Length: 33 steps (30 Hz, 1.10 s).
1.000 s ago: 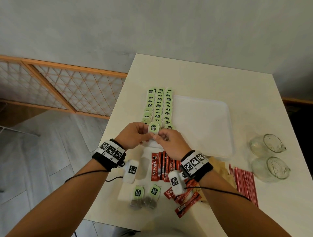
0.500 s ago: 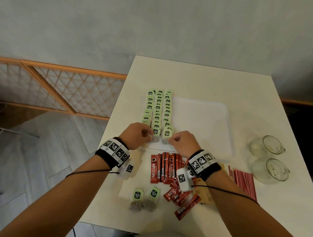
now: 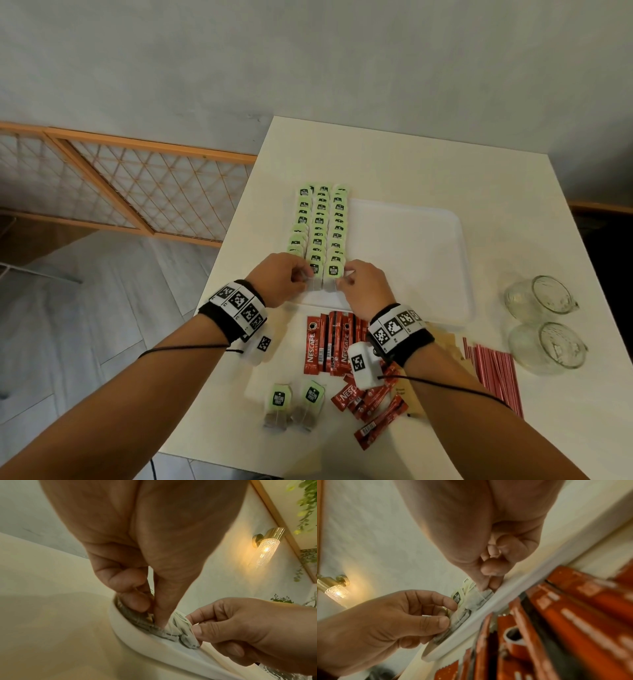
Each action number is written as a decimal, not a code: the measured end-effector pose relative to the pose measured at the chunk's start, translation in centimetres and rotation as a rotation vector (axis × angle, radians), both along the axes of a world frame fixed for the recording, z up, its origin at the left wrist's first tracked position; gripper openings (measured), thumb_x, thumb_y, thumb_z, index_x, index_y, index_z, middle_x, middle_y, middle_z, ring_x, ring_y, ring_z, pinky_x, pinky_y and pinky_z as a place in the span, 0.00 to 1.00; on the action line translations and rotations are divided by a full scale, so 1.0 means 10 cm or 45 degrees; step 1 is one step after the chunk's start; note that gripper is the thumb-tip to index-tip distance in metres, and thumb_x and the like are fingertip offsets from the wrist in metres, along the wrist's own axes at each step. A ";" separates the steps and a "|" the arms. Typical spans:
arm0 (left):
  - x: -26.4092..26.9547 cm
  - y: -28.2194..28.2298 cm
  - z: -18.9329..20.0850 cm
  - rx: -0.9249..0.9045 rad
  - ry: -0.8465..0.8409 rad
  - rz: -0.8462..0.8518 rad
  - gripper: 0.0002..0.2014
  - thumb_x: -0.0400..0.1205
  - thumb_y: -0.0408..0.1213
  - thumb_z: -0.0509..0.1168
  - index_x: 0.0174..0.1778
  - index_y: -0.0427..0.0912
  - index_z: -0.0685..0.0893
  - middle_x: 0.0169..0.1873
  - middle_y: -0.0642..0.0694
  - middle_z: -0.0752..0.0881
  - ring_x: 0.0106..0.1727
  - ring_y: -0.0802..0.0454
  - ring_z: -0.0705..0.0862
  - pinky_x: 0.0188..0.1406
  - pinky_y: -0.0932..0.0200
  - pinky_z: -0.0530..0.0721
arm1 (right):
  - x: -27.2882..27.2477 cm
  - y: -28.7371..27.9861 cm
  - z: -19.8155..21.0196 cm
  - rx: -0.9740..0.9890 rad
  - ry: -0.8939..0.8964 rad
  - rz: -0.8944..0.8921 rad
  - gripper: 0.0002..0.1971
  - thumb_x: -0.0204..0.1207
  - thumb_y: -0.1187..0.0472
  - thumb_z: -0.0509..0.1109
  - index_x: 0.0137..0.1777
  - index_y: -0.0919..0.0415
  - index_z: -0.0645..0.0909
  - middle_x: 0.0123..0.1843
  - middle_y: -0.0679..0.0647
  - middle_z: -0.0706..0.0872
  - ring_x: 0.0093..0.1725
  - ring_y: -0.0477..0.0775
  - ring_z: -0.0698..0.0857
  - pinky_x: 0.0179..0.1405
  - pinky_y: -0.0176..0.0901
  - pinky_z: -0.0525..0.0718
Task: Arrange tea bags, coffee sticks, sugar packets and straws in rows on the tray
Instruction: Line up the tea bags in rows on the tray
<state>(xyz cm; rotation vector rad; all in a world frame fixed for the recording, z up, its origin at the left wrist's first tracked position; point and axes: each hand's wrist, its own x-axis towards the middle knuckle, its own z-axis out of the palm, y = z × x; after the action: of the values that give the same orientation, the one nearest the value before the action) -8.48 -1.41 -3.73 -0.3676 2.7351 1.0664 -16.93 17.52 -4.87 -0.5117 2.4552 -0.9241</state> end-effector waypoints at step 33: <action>0.32 0.11 0.34 -0.081 0.013 -0.099 0.09 0.82 0.49 0.71 0.55 0.52 0.86 0.39 0.56 0.86 0.37 0.63 0.82 0.41 0.67 0.80 | 0.24 0.19 0.33 -0.136 0.009 0.031 0.12 0.81 0.43 0.72 0.57 0.47 0.79 0.42 0.44 0.87 0.41 0.40 0.84 0.42 0.41 0.80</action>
<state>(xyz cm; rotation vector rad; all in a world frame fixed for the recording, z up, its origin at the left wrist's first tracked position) -5.31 -0.36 -0.31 -0.2634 2.7726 0.9668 -14.51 19.38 -1.56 -0.5810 2.4098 -1.0492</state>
